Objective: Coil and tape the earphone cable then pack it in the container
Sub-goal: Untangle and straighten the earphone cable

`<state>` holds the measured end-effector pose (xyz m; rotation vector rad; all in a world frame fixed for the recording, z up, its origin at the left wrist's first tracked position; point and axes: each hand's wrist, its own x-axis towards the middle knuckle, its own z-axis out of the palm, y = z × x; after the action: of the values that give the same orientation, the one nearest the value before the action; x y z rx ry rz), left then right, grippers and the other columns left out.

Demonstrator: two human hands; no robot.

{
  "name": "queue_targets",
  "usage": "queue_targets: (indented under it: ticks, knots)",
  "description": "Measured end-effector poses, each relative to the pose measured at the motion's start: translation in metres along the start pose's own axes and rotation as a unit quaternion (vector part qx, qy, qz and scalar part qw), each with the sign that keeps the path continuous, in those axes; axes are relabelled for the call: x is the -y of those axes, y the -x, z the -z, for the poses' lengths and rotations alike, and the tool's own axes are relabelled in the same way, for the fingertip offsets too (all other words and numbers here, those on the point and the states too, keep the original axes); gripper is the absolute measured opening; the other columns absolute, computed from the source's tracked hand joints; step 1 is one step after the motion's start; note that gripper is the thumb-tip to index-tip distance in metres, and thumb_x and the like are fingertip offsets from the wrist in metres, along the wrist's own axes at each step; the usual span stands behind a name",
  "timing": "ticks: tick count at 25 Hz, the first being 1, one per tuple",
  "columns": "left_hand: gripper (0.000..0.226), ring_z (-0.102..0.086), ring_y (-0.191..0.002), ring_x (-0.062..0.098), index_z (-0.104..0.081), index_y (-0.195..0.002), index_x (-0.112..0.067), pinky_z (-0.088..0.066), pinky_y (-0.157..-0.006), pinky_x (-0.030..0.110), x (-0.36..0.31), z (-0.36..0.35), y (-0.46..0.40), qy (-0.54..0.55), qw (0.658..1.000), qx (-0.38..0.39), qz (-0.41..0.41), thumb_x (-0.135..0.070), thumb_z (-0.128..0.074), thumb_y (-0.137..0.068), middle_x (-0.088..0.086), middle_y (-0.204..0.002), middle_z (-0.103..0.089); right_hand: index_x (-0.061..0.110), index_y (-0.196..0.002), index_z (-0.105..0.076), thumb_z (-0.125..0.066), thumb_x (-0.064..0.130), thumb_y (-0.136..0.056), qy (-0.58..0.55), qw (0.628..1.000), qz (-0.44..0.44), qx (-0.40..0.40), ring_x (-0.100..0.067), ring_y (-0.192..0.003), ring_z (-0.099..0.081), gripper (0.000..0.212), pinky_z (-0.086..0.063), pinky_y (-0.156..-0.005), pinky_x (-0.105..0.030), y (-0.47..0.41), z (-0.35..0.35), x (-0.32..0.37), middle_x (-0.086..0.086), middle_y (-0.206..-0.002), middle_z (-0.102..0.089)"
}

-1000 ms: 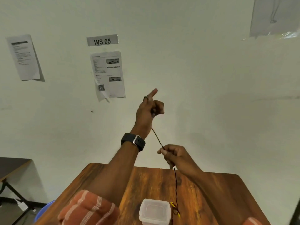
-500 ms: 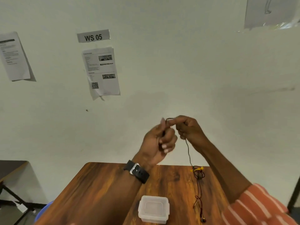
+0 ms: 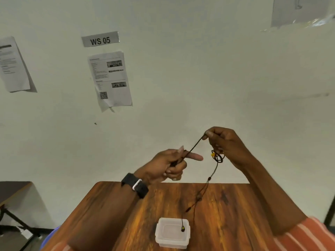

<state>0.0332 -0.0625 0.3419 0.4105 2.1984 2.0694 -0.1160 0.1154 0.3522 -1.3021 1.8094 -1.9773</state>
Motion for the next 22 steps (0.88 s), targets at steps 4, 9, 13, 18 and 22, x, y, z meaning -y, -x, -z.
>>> queue_targets:
  ticks: [4,9,13,18,22]
  knots:
    - [0.049,-0.027,-0.029,0.007,-0.058,-0.124,0.003,-0.039,-0.049,0.023,-0.032,-0.026,-0.015,0.222,0.962,0.038,-0.155,-0.032,-0.033,-0.102,-0.006,-0.042,-0.023,0.017,-0.079,-0.071,-0.065,0.018,-0.091,-0.022,0.996,-0.015,0.087,-0.013,-0.059,-0.048,0.014,-0.043,-0.058,-0.022,-0.005,-0.028,-0.025,-0.008,-0.065,-0.053]
    - [0.046,-0.034,-0.032,0.003,-0.052,-0.131,-0.001,-0.04,-0.049,0.019,-0.105,0.01,-0.027,0.227,0.935,-0.112,-0.25,-0.031,-0.028,-0.106,-0.004,-0.045,-0.022,0.008,-0.108,-0.074,-0.067,0.015,-0.091,-0.08,0.981,-0.106,0.144,-0.025,-0.064,-0.059,0.02,-0.046,-0.062,-0.027,0.041,-0.057,-0.088,-0.013,-0.067,-0.065]
    - [0.045,-0.03,-0.032,0.002,-0.052,-0.13,0.0,-0.038,-0.047,0.019,-0.149,0.041,-0.017,0.184,0.911,-0.187,-0.32,-0.03,-0.028,-0.107,-0.007,-0.042,-0.032,0.006,-0.092,-0.073,-0.067,0.034,-0.086,-0.186,0.968,-0.17,0.024,-0.016,-0.051,-0.05,0.029,-0.042,-0.061,-0.032,0.07,-0.049,-0.128,-0.002,-0.056,-0.055]
    - [0.049,-0.028,-0.036,0.005,-0.051,-0.134,0.005,-0.036,-0.05,0.02,-0.197,0.084,0.02,0.183,0.85,-0.275,-0.409,-0.032,-0.036,-0.106,-0.005,-0.042,-0.03,0.0,-0.086,-0.064,-0.084,0.046,-0.064,-0.332,0.904,-0.232,-0.138,-0.007,-0.04,-0.038,0.055,-0.038,-0.04,-0.023,0.103,-0.026,-0.172,0.004,-0.048,-0.046]
    - [0.051,-0.03,-0.037,0.006,-0.045,-0.14,0.004,-0.038,-0.053,0.019,-0.199,0.087,0.03,0.167,0.866,-0.273,-0.385,-0.033,-0.036,-0.105,-0.004,-0.042,-0.031,0.005,-0.088,-0.074,-0.07,0.047,-0.077,-0.174,0.943,-0.258,-0.118,-0.012,-0.05,-0.042,0.044,-0.039,-0.054,-0.029,0.111,-0.02,-0.186,0.003,-0.053,-0.046]
